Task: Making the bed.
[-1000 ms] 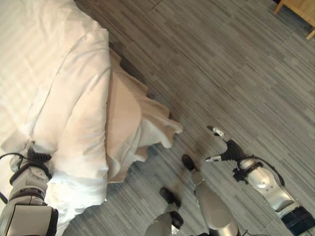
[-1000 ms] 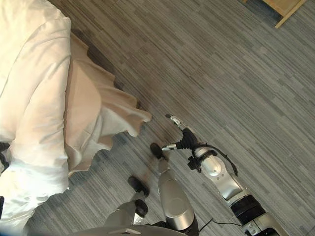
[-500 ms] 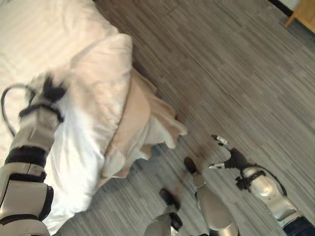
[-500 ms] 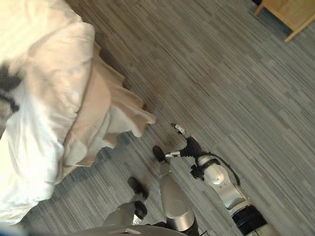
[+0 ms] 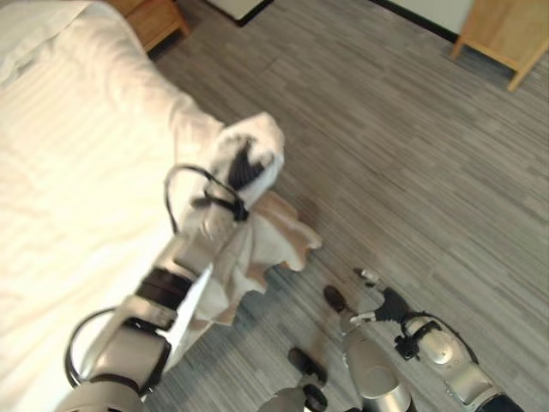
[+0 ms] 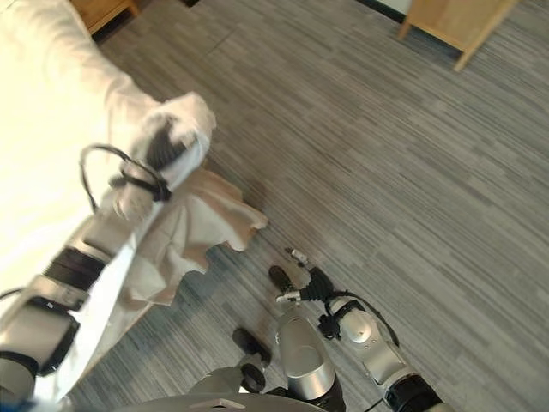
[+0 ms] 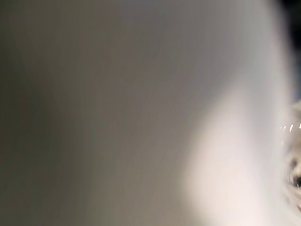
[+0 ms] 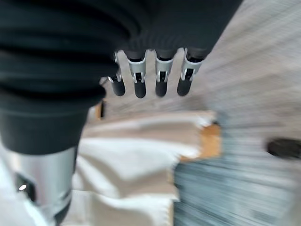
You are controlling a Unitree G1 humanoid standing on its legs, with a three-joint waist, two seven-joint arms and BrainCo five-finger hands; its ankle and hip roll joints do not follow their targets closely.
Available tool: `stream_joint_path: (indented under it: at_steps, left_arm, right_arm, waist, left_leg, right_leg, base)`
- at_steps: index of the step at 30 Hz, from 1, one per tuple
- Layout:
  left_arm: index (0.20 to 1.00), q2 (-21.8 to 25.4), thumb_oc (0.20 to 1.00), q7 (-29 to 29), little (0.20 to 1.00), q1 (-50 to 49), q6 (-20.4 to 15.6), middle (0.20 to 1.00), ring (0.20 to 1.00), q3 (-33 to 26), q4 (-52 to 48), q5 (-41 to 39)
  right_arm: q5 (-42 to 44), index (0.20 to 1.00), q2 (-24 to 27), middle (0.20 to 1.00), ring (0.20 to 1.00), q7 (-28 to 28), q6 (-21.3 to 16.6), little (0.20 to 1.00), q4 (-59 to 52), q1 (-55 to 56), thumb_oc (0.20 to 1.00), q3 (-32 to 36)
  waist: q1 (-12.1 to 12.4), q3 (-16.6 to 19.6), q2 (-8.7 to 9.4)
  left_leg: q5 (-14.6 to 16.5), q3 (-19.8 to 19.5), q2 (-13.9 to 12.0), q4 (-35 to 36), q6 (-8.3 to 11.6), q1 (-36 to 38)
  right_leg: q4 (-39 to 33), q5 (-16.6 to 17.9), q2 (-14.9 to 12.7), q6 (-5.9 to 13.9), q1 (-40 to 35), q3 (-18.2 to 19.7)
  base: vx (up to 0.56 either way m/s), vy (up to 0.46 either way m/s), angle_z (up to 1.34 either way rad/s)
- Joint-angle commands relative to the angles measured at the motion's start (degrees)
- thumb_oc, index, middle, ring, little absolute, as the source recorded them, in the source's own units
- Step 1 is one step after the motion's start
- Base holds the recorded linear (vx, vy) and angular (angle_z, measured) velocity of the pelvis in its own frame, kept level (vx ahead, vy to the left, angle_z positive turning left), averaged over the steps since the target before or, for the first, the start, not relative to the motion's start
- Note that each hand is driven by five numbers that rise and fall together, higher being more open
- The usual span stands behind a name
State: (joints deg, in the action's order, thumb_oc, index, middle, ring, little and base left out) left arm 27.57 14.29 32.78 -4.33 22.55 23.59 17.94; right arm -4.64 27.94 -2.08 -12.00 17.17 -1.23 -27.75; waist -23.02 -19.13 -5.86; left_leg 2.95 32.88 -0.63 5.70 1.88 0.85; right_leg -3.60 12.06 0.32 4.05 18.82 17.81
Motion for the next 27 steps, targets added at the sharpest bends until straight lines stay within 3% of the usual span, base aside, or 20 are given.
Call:
stream_joint_path:
  at_steps: [1,3,4,8,11,15,17,20,22,23,24,25,27]
  left_arm:
    - [1.0,-6.04,1.0,-2.48,1.0,1.9,-3.2,1.0,1.0,-3.28,3.53,-9.52]
    - [1.0,-7.81,1.0,-3.51,1.0,0.48,-3.63,1.0,1.0,-2.72,5.74,-11.58]
    - [1.0,-11.77,1.0,-6.13,1.0,-3.74,-4.08,1.0,1.0,-1.14,9.2,-16.44]
    - [1.0,-14.66,1.0,-7.48,1.0,-7.39,-4.95,1.0,1.0,-0.15,8.71,-23.49]
    - [1.0,-14.14,1.0,-6.03,1.0,-8.02,-6.47,1.0,1.0,0.44,4.26,-24.44]
    - [1.0,-11.55,1.0,-2.62,1.0,-6.44,-11.65,1.0,1.0,-4.94,-11.1,-32.63]
    - [1.0,-11.46,1.0,-2.22,1.0,-6.54,-11.9,1.0,1.0,-6.1,-12.99,-34.29]
    - [1.0,-9.91,1.0,-1.84,1.0,-4.4,-15.59,1.0,1.0,-11.79,-24.25,-42.01]
    - [1.0,-8.91,1.0,-1.48,1.0,-3.21,-16.35,1.0,1.0,-13.16,-27.07,-43.09]
    - [1.0,-7.99,1.0,-1.04,1.0,-2.35,-17.03,1.0,1.0,-14.2,-28.85,-43.94]
    - [1.0,-4.94,1.0,-1.13,1.0,-1.27,-18.32,1.0,1.0,-17.28,-31.94,-45.01]
    - [1.0,-4.91,1.0,-1.14,1.0,-1.28,-18.29,1.0,1.0,-17.3,-31.98,-45.04]
    - [1.0,-2.17,1.0,-2.34,1.0,-3.89,-19.6,1.0,1.0,-21.48,-33.82,-46.07]
  right_arm:
    - [-1.61,1.0,0.18,1.0,1.0,0.0,-0.33,1.0,0.84,0.13,1.0,-3.97]
    - [-1.9,1.0,0.13,1.0,1.0,0.1,-0.07,1.0,2.4,-0.83,1.0,-4.53]
    - [-2.23,1.0,-0.97,1.0,1.0,0.85,0.93,1.0,6.68,-2.63,1.0,-5.09]
    - [-3.55,1.0,-2.15,1.0,1.0,2.66,1.73,1.0,11.37,-4.33,1.0,-5.69]
    - [-2.84,1.0,-4.2,1.0,1.0,3.91,2.77,1.0,15.4,-4.09,1.0,-4.76]
    - [-10.42,1.0,-2.77,1.0,1.0,7.17,3.02,1.0,16.4,-2.39,1.0,-3.84]
    - [-10.84,1.0,-2.82,1.0,1.0,7.3,3.1,1.0,16.45,-1.42,1.0,-3.11]
    - [-11.9,1.0,-2.21,1.0,1.0,8.8,3.15,1.0,14.85,1.79,1.0,1.55]
    - [-12.04,1.0,-1.69,1.0,1.0,9.25,3.18,1.0,13.92,2.1,1.0,2.77]
    - [-12.08,0.9,-1.47,0.9,0.9,9.59,3.32,0.9,13.11,1.84,0.9,3.64]
    - [-10.86,0.2,-1.31,0.2,0.2,9.22,3.85,0.2,11.96,0.54,0.2,5.37]
    - [-10.84,0.2,-1.31,0.2,0.2,9.19,3.88,0.2,11.91,0.54,0.2,5.37]
    - [-8.29,0.2,0.42,0.2,0.2,8.49,3.59,0.2,5.32,-0.68,0.2,8.71]
  waist:
    - [-1.85,2.22,-0.76]
    - [-2.05,2.12,-0.76]
    - [-2.41,1.87,-0.81]
    - [-2.5,1.93,-1.03]
    - [-1.9,2.2,-0.73]
    - [-0.1,3.49,0.79]
    - [0.12,3.85,1.15]
    - [2.07,5.98,2.28]
    - [2.49,6.47,2.45]
    - [3.07,7.0,2.59]
    - [5.05,8.41,3.74]
    - [4.97,8.39,3.75]
    - [7.09,9.5,4.44]
  left_leg:
    - [1.7,-4.04,-2.99,-3.27,1.02,-0.85]
    - [1.91,-3.5,-3.08,-3.67,1.05,-1.31]
    - [2.45,-2.83,-3.21,-4.75,1.05,-2.16]
    - [2.91,-2.56,-3.24,-5.28,0.96,-2.36]
    - [2.9,-3.2,-3.31,-5.21,0.96,-2.09]
    - [2.03,-5.44,-3.32,-3.75,0.92,-0.85]
    - [1.9,-5.82,-3.27,-3.36,0.8,-0.34]
    - [1.1,-7.56,-3.27,-1.27,0.7,1.75]
    - [0.86,-8.23,-3.42,-0.83,0.73,2.27]
    - [0.8,-8.9,-3.6,-0.72,0.77,2.43]
    - [-1.2,-9.59,-4.2,-0.7,1.12,2.0]
    - [-1.21,-9.68,-4.21,-0.7,1.12,1.99]
    - [-1.3,-11.05,-4.67,-0.7,1.33,2.25]
  right_leg:
    - [-1.06,-2.89,-2.69,5.41,-2.48,0.65]
    - [-0.96,-2.56,-2.83,5.46,-1.78,0.97]
    - [-0.84,-1.96,-3.0,5.38,-0.81,1.41]
    - [-0.84,-1.59,-2.78,5.32,-0.44,1.74]
    - [-0.88,-1.73,-2.63,5.25,-0.89,1.33]
    - [-0.98,-2.63,-2.39,5.29,-2.6,-0.37]
    - [-1.01,-2.84,-2.48,5.26,-3.22,-0.8]
    - [-1.15,-3.93,-2.5,5.18,-5.47,-2.74]
    - [-1.21,-4.33,-2.61,5.14,-6.18,-3.43]
    - [-1.27,-4.53,-2.73,5.11,-6.64,-4.06]
    - [-1.4,-3.64,-2.93,4.52,-7.13,-5.42]
    - [-1.39,-3.66,-2.95,4.51,-7.17,-5.51]
    - [-1.4,-4.35,-3.33,4.37,-8.36,-7.39]
  base:
    - [-0.08,-0.037,-0.5]
    - [-0.05,-0.032,-0.39]
    - [-0.03,-0.021,-0.23]
    - [0.01,0.0,-0.18]
    - [0.02,0.004,-0.05]
    - [0.03,-0.006,0.12]
    - [0.04,0.001,0.25]
    - [0.09,0.011,0.2]
    - [0.06,0.018,0.2]
    - [0.01,-0.081,0.37]
    - [-0.01,-0.091,0.36]
    - [-0.01,-0.096,0.21]
    - [0.07,0.005,0.32]
